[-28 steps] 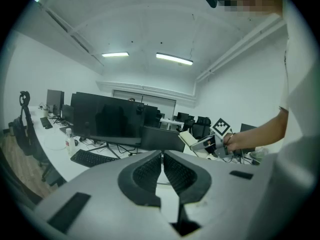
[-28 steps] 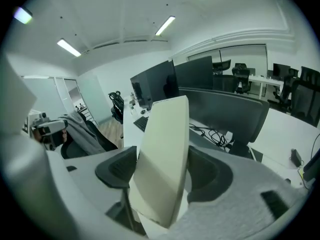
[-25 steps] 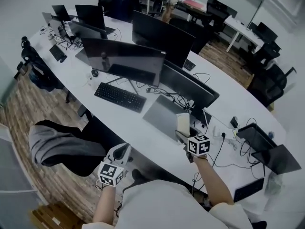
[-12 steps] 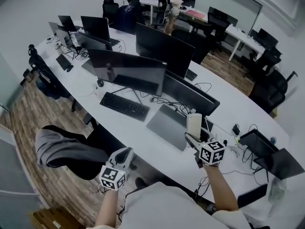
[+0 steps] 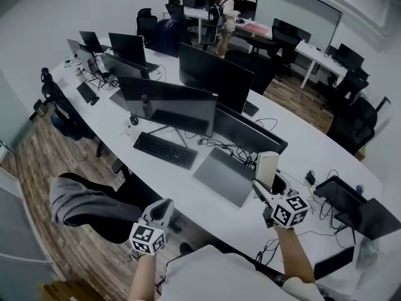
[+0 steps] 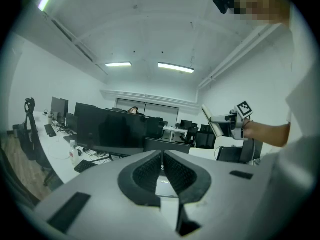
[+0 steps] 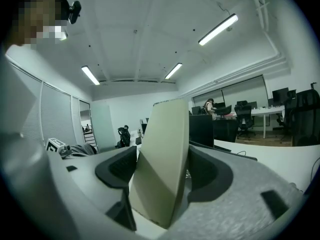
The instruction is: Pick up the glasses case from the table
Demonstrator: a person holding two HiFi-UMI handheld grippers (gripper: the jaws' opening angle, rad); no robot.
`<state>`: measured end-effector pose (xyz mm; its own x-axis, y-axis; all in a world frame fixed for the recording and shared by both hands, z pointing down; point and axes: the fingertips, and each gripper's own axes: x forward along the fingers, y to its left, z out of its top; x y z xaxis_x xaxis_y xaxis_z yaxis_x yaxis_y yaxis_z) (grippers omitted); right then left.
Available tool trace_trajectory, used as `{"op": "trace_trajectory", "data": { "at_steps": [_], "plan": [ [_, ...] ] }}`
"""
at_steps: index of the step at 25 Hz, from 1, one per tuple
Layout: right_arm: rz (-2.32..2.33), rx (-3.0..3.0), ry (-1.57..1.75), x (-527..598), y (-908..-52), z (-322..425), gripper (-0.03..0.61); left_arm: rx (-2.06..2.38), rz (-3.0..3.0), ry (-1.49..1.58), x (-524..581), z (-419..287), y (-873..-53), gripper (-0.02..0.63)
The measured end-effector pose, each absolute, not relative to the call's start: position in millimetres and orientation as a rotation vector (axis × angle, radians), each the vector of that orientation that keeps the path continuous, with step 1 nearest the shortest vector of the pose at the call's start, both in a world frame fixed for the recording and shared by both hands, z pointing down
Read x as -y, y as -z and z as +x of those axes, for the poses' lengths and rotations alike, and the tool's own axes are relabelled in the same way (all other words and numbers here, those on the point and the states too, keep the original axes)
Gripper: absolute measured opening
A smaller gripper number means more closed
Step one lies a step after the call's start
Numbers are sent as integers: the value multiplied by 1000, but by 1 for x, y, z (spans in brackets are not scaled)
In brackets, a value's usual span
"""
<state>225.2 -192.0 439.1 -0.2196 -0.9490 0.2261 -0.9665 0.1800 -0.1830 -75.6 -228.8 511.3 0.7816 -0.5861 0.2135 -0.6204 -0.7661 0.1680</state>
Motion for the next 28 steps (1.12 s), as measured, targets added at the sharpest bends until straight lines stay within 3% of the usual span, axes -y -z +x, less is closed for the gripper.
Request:
{"op": "trace_trajectory", "data": {
  "at_steps": [17, 28],
  "plan": [
    [2102, 2412, -102, 163, -374, 254, 314, 996, 2769, -154, 244, -77, -479, 17],
    [2100, 2447, -87, 162, -372, 251, 314, 1006, 2762, -160, 245, -78, -480, 18]
  ]
}}
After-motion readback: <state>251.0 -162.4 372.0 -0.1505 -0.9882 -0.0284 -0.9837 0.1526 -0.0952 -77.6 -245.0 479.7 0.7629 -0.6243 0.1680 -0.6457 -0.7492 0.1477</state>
